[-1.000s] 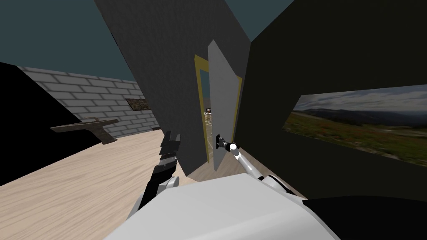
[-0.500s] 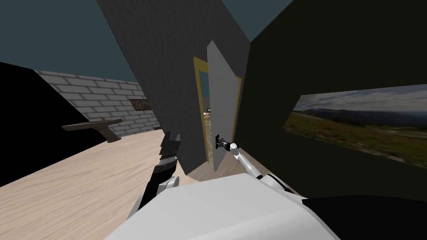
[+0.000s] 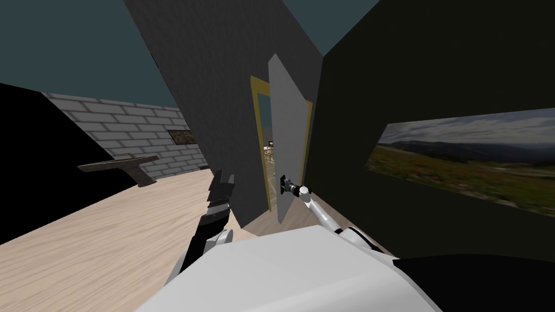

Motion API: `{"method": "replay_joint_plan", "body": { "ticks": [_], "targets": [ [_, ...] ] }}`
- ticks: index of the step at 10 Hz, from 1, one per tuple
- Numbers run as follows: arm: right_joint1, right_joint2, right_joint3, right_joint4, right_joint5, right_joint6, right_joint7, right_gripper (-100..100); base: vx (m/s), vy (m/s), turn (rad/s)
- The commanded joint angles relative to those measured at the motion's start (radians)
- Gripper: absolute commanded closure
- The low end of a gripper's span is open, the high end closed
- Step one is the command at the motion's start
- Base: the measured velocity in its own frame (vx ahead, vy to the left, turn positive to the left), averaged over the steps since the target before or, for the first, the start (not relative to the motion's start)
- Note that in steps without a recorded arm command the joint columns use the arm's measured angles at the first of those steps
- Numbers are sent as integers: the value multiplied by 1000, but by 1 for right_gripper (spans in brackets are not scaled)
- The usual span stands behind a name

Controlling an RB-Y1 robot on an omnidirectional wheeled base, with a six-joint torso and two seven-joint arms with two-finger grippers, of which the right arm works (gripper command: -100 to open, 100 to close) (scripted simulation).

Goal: Pull the door open

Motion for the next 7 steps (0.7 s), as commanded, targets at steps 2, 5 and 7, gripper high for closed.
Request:
{"method": "replay_joint_plan", "body": {
  "ticks": [2, 5, 7],
  "targets": [
    [17, -10, -1, 36, -53, 40, -36, 100, -39, -60, 72],
    [17, -10, -1, 36, -53, 40, -36, 100, -19, -54, 8],
    [17, -10, -1, 36, -53, 40, -36, 100, 0, 3, -4]
  ]
}}
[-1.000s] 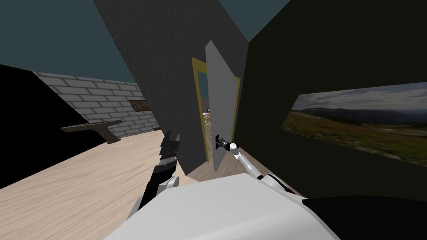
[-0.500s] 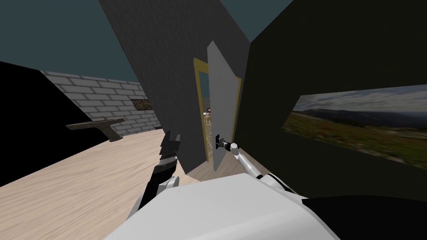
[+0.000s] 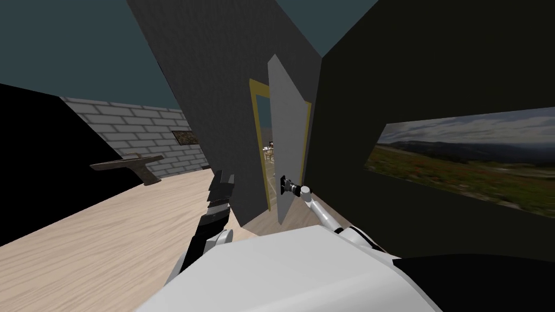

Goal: Pull the door open

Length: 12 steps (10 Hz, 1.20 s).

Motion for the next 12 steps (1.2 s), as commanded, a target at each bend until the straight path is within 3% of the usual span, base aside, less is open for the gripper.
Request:
{"method": "replay_joint_plan", "body": {
  "ticks": [1, 10, 11, 12],
  "targets": [
    [22, 0, 8, 33, -33, 22, -22, 100, -31, -55, 75],
    [22, 0, 8, 33, -33, 22, -22, 100, -7, -14, 6],
    [-4, -12, 4, 10, -62, 42, -45, 100, -26, -49, 52],
    [-6, -16, 1, 24, -92, 63, -47, 100, -43, -110, 101]
  ]
}}
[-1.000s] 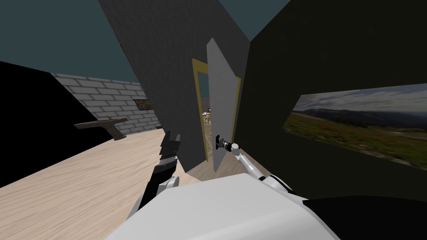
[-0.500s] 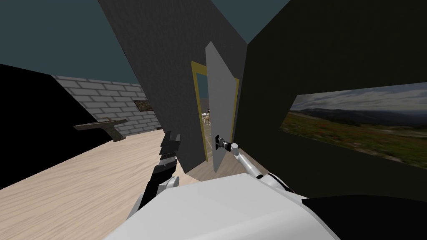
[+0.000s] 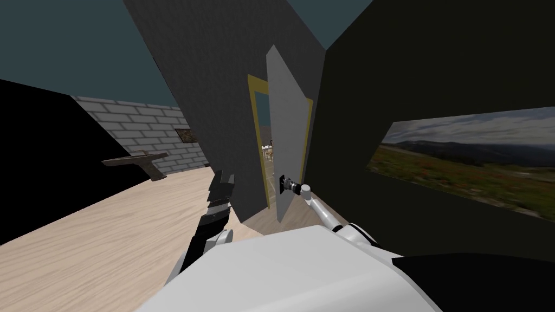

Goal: Pull the door open

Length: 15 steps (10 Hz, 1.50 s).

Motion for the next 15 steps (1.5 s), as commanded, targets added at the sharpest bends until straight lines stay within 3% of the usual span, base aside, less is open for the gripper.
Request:
{"method": "replay_joint_plan", "body": {
  "ticks": [1, 4, 6, 9, 12, 15],
  "targets": [
    [16, -5, 1, 35, -36, 33, -1, 100, -46, -128, 95],
    [13, -10, -2, 55, -78, 61, -4, 100, -32, -75, 35],
    [8, -20, -8, 88, -149, 110, -9, 100, -55, -125, 110],
    [6, -24, -11, 100, -175, 128, -11, 100, -31, -56, 30],
    [0, -34, -18, 138, -256, 184, -17, 100, -36, -64, 77],
    [0, -34, -18, 138, -256, 184, -17, 100, -14, -35, 4]
  ]
}}
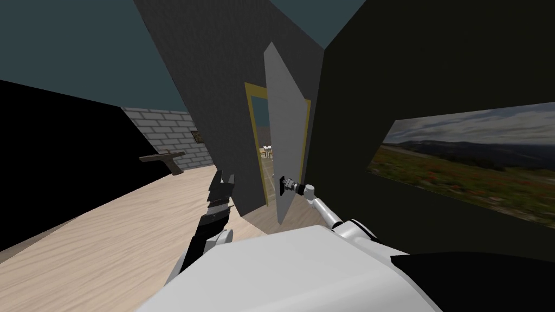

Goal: Pull the door open

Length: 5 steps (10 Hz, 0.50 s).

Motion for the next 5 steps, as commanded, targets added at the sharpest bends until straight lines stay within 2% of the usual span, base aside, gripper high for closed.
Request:
{"method": "replay_joint_plan", "body": {
  "ticks": [1, 3, 4, 5],
  "targets": [
    [38, 1, 22, -5, 16, -14, -21, 100, -2, 2, -20],
    [38, 1, 22, -5, 16, -14, -21, 100, 4, 1, 3],
    [38, 1, 22, -20, 16, -14, -21, 100, 0, 0, 0],
    [38, 1, 22, -5, 16, -14, -21, 100, 0, 0, 0]
  ]
}}
